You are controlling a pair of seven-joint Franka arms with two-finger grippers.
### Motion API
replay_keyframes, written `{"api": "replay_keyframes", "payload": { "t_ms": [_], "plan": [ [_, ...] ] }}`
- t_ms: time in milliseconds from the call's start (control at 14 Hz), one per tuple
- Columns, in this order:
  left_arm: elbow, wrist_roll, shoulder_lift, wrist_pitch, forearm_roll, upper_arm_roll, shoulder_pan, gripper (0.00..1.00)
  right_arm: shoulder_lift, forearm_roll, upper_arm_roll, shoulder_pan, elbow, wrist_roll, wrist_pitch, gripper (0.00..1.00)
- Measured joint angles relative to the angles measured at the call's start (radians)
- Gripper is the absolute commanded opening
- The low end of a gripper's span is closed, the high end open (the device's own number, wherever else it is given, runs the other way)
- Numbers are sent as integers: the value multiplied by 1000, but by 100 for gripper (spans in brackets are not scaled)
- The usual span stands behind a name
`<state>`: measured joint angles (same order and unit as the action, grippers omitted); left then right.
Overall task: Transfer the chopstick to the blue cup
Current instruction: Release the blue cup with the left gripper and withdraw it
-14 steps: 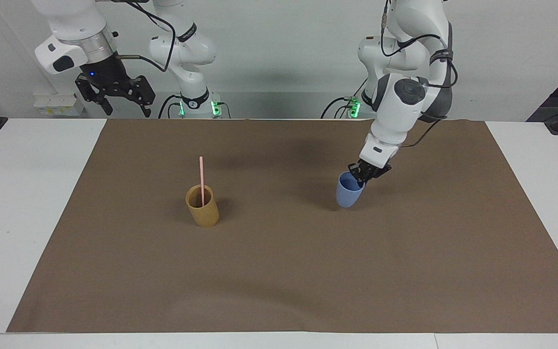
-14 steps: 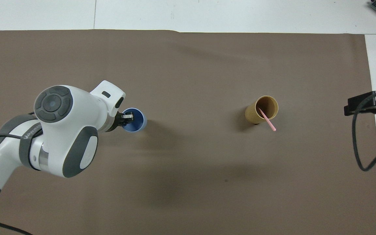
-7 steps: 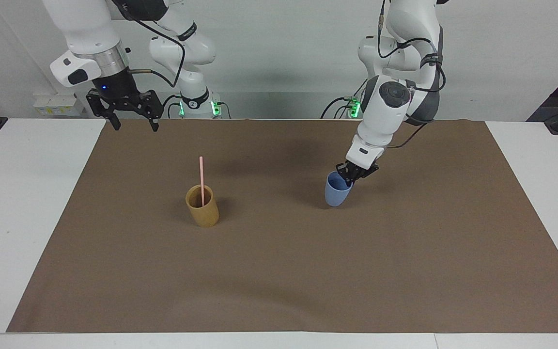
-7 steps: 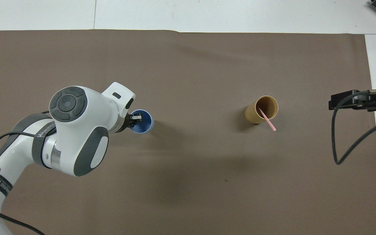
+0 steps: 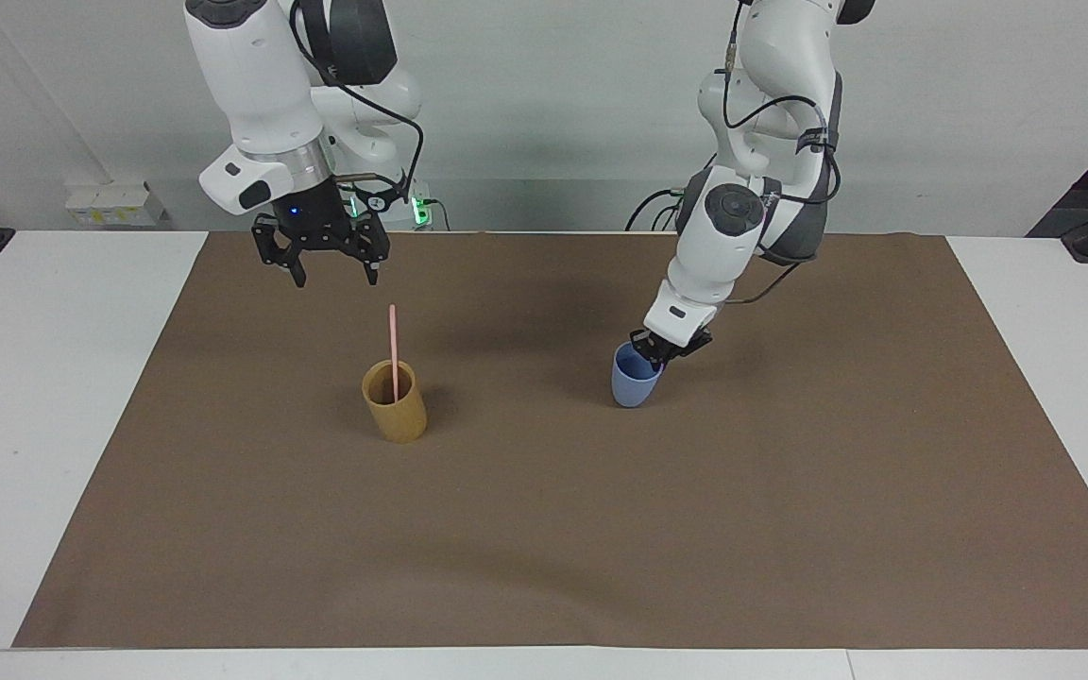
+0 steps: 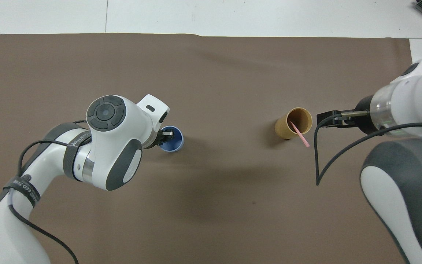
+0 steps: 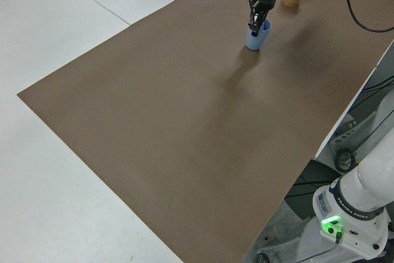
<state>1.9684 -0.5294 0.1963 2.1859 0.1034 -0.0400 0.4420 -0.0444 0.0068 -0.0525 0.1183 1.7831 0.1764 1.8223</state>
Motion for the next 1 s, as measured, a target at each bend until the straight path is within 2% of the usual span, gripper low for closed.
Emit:
{"api": "replay_keyframes", "payload": {
  "t_ms": [143,429,500,643,786,1000],
  "plan": [
    [-3,-4,0,0,0,0,0,100,-4,0,0,14,74,18,85,100],
    [-11,-22,1,0,1,1,0,100,-11,0,0,48,179,27,140,100],
    [-18,-23,0,-1,1,1,0,100,-13,0,0,58,197,28,148,97],
    [-41,-24,-8,-25,1,5,0,100,-16,0,0,73,222,30,166,80],
    [-81,-23,-54,-119,1,21,-11,100,-20,0,0,75,233,31,168,74],
    [-130,125,-181,-337,0,34,-125,100,-34,0,1,75,253,31,168,67]
  ]
}}
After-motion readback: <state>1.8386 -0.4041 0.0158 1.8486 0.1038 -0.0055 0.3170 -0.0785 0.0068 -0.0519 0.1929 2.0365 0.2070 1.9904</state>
